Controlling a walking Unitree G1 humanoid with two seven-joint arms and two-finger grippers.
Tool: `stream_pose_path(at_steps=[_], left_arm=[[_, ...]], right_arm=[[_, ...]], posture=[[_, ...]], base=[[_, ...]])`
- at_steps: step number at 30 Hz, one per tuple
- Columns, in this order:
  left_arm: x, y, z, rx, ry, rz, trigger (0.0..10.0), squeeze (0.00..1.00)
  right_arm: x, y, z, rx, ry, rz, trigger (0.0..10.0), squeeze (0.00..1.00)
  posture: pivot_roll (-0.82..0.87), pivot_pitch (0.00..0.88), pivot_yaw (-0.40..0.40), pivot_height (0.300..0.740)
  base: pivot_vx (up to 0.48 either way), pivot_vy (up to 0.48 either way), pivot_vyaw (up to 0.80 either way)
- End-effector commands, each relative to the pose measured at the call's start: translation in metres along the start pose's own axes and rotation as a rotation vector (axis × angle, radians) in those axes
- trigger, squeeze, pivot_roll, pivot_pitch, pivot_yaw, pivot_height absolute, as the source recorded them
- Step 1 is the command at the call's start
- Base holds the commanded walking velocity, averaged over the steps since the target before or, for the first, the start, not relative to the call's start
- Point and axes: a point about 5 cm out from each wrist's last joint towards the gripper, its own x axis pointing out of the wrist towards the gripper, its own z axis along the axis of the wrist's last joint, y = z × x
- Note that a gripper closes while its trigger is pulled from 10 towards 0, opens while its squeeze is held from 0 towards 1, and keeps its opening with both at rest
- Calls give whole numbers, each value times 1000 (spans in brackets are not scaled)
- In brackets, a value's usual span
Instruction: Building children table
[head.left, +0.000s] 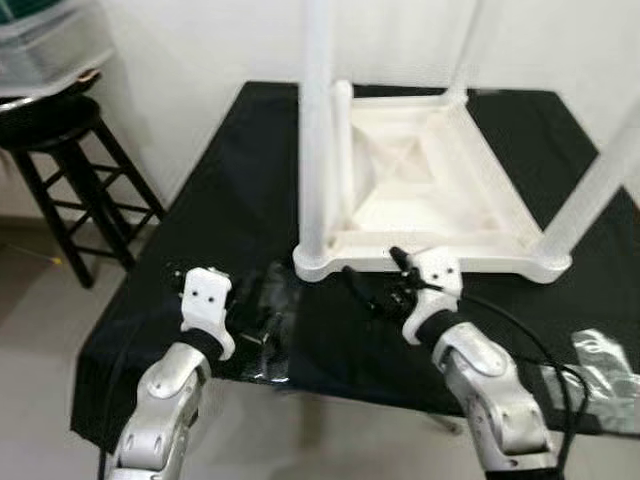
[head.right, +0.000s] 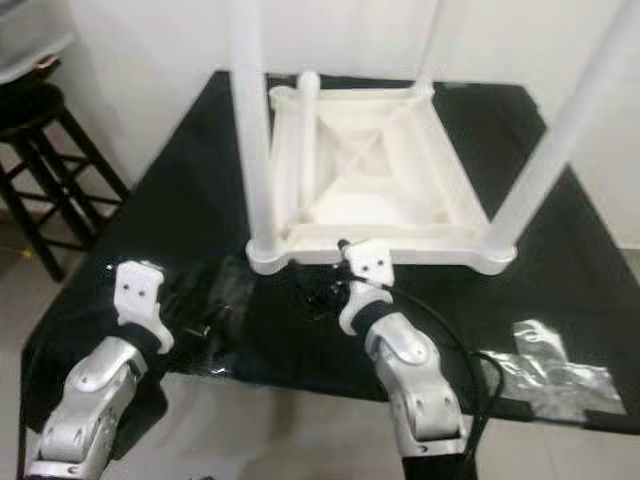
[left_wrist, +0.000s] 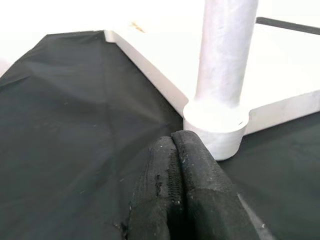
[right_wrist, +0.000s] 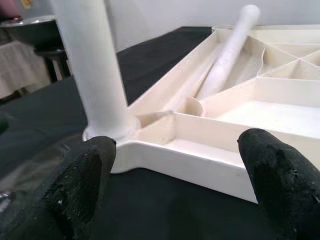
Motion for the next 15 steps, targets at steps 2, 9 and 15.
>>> stream_pose_path(at_steps=[2,9,15], left_arm=[[-3,1,-5,-11,31,1,10000,0],[-2,0,-4,-11,33,-3,10000,0],[-2,0,-3,1,35,-1,10000,0]], right_arm=[[0,6,-2,21,2,44,10000,0],[1,7,-2,26,0,64,10000,0],[1,8,-2,27,2,80,10000,0]], posture=[[40,118,-6,740],[39,119,-6,740],[39,118,-7,740]], base=[[0,-465,0],[0,-461,0],[0,-455,0]])
